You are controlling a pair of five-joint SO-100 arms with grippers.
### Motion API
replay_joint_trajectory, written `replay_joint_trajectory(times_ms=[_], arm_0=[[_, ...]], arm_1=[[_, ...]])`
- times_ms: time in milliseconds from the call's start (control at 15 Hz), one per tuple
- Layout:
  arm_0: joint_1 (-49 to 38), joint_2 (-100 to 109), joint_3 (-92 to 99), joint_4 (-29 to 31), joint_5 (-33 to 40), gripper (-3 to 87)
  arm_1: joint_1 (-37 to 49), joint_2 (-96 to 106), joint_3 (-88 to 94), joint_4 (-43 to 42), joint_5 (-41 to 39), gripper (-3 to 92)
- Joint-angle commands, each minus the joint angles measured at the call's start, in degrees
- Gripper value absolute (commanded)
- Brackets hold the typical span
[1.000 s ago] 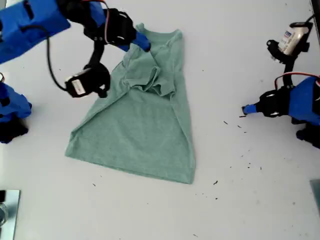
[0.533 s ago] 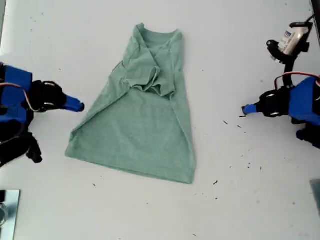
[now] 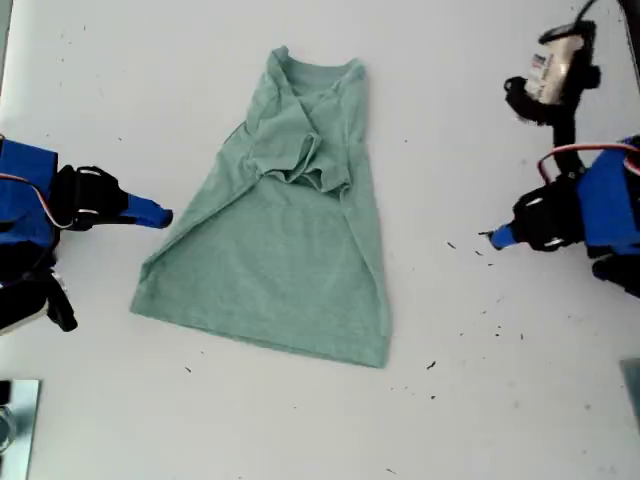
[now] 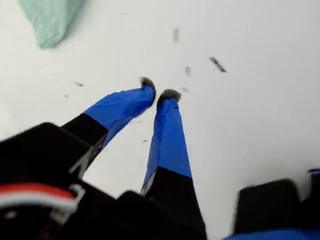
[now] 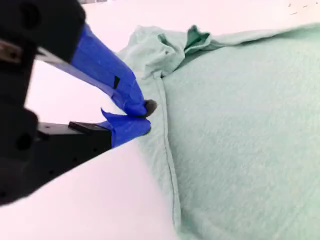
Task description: Fold t shirt
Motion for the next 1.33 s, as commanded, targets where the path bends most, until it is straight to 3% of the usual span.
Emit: replay_joint_trajectory(times_ms=[0,133,400,800,867,933,1000,1267], arm_0=[[-0.26,0.7,-0.7,-0.97,-0.09,-0.2],[0.0,2.02,-0.35,-0.62,-0.09,-0.2],[0.44,2.37,-0.35,-0.44,0.09,-0.2],[1.23,2.81,-0.26,-0.44,0.35,-0.2],[1.32,3.52,-0.09,-0.26,0.35,-0.2],[1.41,4.66,0.09,0.09,0.35,-0.2],[1.41,5.45,0.26,0.35,0.35,-0.2],[1.93,6.15,0.26,0.62,0.35,-0.2]], arm_1=[[-6.77,-31.2,-40.08,8.44,5.01,29.4],[-10.37,-42.28,-51.86,9.67,8.88,29.9],[-14.24,-52.38,-56.16,8.44,16.17,27.5],[-14.5,-71.72,-53.79,-5.19,17.75,24.5],[-14.77,-74.62,-50.27,-11.16,17.67,24.1],[-15.29,-77.34,-47.02,-17.84,18.19,17.1],[-16.35,-79.45,-45.35,-21.09,19.42,2.9],[-21.01,-63.72,-38.32,-10.63,17.23,0.8]])
